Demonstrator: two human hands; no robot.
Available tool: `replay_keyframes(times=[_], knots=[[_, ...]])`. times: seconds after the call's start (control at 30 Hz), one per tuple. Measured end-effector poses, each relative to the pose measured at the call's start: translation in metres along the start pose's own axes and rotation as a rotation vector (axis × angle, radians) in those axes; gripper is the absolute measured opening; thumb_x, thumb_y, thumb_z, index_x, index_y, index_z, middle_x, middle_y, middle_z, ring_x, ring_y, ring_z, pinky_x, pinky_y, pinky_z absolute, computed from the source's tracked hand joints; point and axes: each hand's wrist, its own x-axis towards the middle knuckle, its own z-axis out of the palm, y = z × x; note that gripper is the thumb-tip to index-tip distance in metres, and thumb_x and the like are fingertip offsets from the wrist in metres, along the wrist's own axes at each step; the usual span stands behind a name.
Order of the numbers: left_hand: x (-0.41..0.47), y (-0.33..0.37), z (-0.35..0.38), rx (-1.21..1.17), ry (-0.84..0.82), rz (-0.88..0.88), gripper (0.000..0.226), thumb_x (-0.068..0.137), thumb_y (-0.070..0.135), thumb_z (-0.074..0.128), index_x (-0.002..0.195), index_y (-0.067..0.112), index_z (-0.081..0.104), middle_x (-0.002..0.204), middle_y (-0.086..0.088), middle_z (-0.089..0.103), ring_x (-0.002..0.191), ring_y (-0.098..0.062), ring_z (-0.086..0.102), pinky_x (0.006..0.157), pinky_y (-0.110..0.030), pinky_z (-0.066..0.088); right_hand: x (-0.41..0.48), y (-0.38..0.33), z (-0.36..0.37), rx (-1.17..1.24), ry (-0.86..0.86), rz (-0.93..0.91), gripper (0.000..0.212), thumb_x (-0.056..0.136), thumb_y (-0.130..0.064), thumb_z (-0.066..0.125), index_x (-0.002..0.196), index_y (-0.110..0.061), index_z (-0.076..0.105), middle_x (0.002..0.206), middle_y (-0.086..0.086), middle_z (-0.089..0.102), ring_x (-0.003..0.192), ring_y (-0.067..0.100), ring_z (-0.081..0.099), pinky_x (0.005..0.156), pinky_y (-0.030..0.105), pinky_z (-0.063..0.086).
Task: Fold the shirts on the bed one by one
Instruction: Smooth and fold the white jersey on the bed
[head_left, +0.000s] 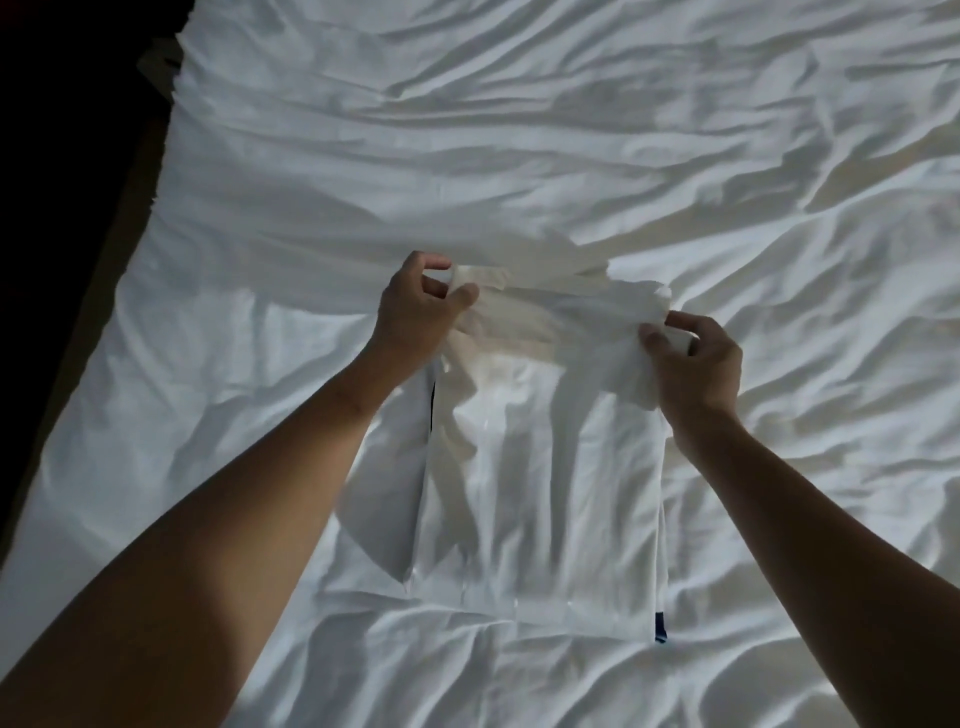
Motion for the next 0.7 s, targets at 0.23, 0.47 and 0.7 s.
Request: replay_keyframes(times=[0.23,0.47,0.7], knots=[[-0.104,-0.038,0.036,0.556,0.068,0.694,0.054,0.102,0.028,0.045,0.148,0.001,0.052,0.156,-0.028,0.043,0.146,-0.047,0.04,0.119,-0.056,0.034,-0.061,0.028,-0.002,-0.503,0.019,-0.597,0.049,0.1,-0.024,0.055,0.146,-0.008,0.049,0.155,0.015,0.044,0.145,0.036,0.037,0.119,0.041,0.028],[-0.164,-0.109,0.047,0.894,-0.128,0.556,0.065,0.109,0.043,0.031,0.164,0.007,0.025,0.173,-0.017,0.01,0.161,-0.033,0.006,0.124,-0.061,0.019,-0.136,0.098,-0.006,-0.92,-0.467,-0.809,0.066,0.108,-0.046,0.031,0.166,-0.016,0.017,0.173,0.011,0.004,0.16,0.03,-0.001,0.126,0.057,0.017],[-0.188,-0.106,0.039,0.822,-0.094,0.596,0.063,0.108,0.037,0.035,0.163,0.007,0.03,0.172,-0.02,0.013,0.16,-0.038,0.009,0.127,-0.061,0.013,-0.151,0.122,-0.043,-0.955,-0.369,-0.716,0.072,0.106,-0.047,0.034,0.165,-0.01,0.015,0.172,0.018,0.004,0.16,0.035,0.004,0.127,0.057,0.014]])
